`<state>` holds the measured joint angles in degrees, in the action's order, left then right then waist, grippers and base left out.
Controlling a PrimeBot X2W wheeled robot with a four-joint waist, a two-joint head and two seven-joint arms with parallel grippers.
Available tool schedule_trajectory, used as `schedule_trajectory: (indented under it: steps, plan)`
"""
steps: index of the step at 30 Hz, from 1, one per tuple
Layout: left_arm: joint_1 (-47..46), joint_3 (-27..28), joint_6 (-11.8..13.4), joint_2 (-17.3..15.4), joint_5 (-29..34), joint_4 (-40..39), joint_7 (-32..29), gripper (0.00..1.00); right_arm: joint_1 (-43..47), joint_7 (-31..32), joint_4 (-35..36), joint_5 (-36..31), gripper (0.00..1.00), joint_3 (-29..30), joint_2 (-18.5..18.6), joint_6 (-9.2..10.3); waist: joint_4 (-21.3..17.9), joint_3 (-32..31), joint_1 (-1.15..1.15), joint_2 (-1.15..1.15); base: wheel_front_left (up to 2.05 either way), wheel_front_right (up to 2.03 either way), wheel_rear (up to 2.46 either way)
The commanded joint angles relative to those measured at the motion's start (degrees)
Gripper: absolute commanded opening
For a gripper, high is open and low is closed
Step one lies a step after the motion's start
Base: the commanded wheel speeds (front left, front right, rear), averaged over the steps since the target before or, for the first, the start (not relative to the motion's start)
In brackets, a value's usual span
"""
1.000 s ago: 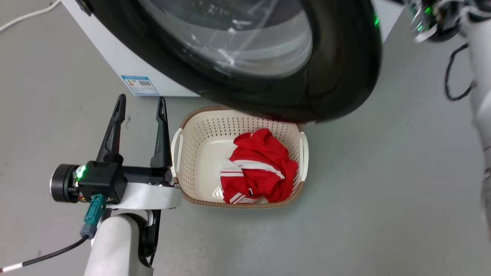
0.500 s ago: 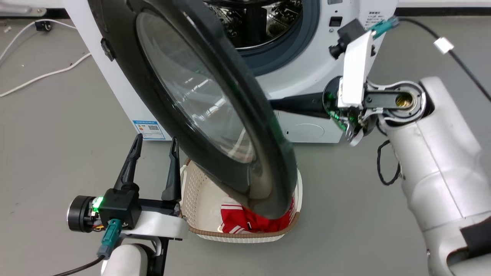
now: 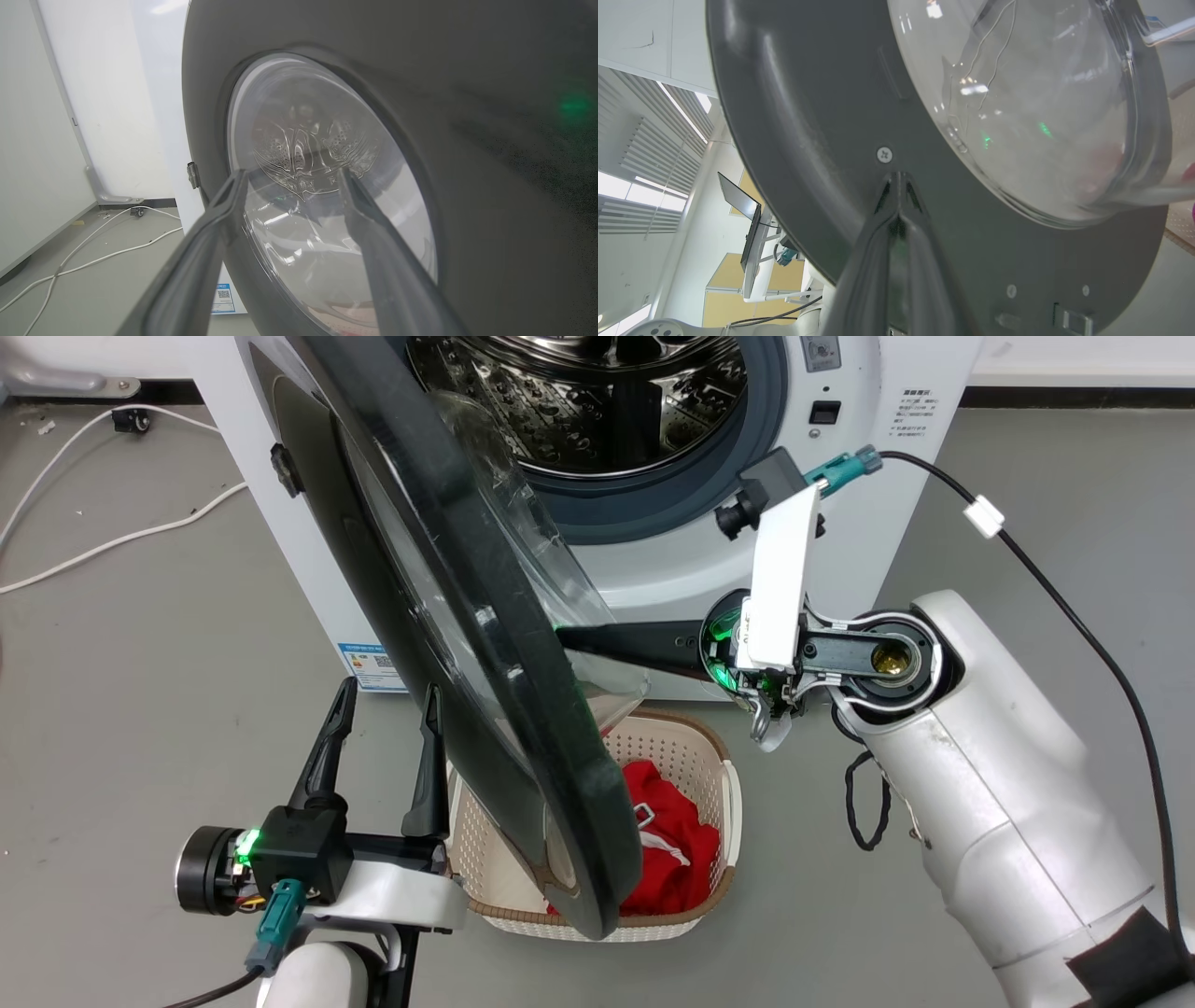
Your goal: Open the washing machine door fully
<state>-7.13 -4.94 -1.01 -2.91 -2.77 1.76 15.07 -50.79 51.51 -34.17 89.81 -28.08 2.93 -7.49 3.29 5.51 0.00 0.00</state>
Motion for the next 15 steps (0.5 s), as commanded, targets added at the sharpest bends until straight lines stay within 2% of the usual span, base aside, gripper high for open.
schedule_trajectory:
  steps: [1, 6, 11, 12, 13, 14, 15]
  plan:
    - [0.64, 0.06, 0.11, 0.04, -0.11, -0.13, 0.15, 1.00, 1.24, -1.61, 0.34, 0.00, 0.00, 0.01, -0.07, 0.00, -0.11, -0.05, 0.00, 0.00, 0.00, 0.00, 0.00]
    - [1.18, 0.41, 0.39, 0.03, -0.12, -0.08, 0.15, 1.00, 4.31, -14.02, 1.57, -1.01, 0.00, 2.88, -0.05, 0.00, -0.77, -0.71, 0.00, 0.00, 0.00, 0.00, 0.00]
    - [2.18, 0.95, 0.52, 0.03, 0.05, 0.02, 0.15, 1.00, 10.57, -27.30, 3.29, -1.38, 0.00, 9.41, 1.32, 0.00, -1.58, -1.83, 0.00, 0.00, 0.00, 0.00, 0.00]
    - [2.45, 1.10, 0.51, 0.03, 0.08, 0.02, 0.15, 1.00, 12.30, -29.04, 3.98, -0.75, 0.06, 10.66, 1.25, 0.00, -1.79, -2.04, 0.00, 0.00, 0.00, 0.00, 0.00]
    - [2.66, 1.25, 0.46, 0.04, 0.13, 0.02, 0.15, 1.00, 13.98, -31.04, 4.82, -1.04, 0.27, 11.77, 1.62, 0.00, -1.98, -2.33, 0.00, 0.00, 0.00, 0.00, 0.00]
    - [2.88, 1.34, 0.45, 0.03, 0.17, -0.01, 0.15, 1.00, 15.83, -32.88, 5.68, -1.04, 0.43, 12.88, 2.10, 0.00, -2.11, -2.52, 0.00, 0.00, 0.00, 0.00, 0.00]
    - [3.13, 1.46, 0.44, 0.03, 0.24, -0.04, 0.15, 1.00, 17.90, -34.55, 6.65, -0.48, 1.00, 14.12, 2.23, -0.01, -2.24, -2.68, 0.00, 0.00, 0.00, 0.00, 0.00]
